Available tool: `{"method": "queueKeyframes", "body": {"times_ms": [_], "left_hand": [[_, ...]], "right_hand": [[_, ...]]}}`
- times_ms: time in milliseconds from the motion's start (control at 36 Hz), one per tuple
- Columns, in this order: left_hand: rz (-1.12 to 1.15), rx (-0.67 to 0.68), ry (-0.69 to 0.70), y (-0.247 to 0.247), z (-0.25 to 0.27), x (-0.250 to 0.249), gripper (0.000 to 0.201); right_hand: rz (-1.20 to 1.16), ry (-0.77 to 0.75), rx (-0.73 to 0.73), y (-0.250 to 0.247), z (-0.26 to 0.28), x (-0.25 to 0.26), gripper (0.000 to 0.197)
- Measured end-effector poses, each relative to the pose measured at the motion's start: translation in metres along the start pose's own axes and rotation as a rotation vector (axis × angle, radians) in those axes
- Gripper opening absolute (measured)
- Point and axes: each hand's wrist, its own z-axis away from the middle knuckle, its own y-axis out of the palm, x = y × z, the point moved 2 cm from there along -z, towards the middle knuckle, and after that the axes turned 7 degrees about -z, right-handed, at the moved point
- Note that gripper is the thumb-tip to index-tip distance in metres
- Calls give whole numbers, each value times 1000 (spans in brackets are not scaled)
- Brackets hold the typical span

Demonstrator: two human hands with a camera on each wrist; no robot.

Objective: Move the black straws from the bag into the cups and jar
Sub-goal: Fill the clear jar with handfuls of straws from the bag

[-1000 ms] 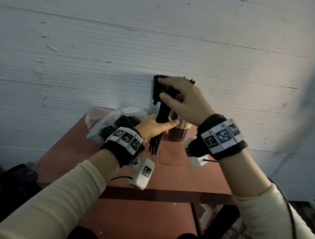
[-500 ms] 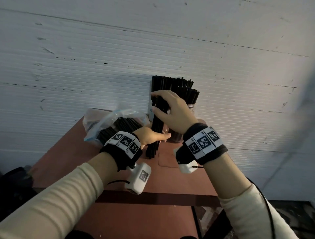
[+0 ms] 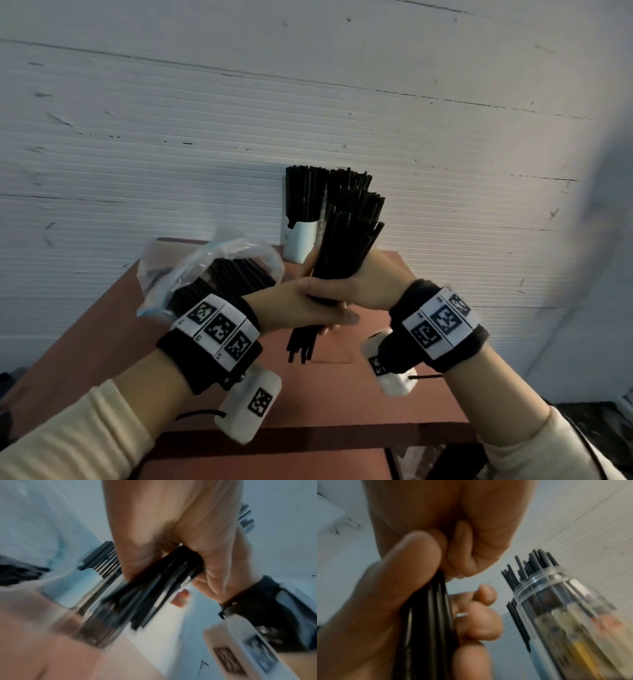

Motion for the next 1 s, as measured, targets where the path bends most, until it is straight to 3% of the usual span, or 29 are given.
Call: {"method": "queueKeyframes", "body": {"times_ms": [56, 83, 167, 222, 250, 333, 417, 500, 639, 722, 861, 1000], "left_hand": [[22, -94, 27, -2, -9, -1, 13], [48, -144, 52, -4, -14, -3, 18], [44, -379, 51, -10, -35, -2, 80], [-64, -626, 42, -14, -44, -1, 96], [-66, -672, 58, -16, -50, 1, 103], [-2, -606, 38, -23, -72, 4, 130], [97, -550, -74, -34, -90, 8, 144], [179, -486, -117, -39, -101, 15, 136], [197, -413, -106, -40, -106, 24, 90], [153, -400, -112, -44, -107, 28, 73], [110, -407, -125, -47, -112, 35, 78], [112, -418, -127, -46, -110, 38, 79]], "right_hand": [[17, -48, -42, -9, -1, 3, 8], [14, -56, -72, -16, -2, 4, 9], [-59, -58, -216, -47, -10, 4, 9], [-88, -62, -351, -71, -17, 1, 13], [-103, -69, -423, -84, -21, 0, 15], [-207, -78, -599, -117, -32, -8, 13], [-302, -38, -665, -139, -44, -20, 15], [-304, 22, -671, -149, -56, -34, 18], [-260, 121, -696, -156, -71, -51, 17], [-189, 176, -662, -155, -80, -56, 22], [40, 292, -499, -140, -95, -62, 29], [198, 300, -345, -113, -93, -74, 33]]}}
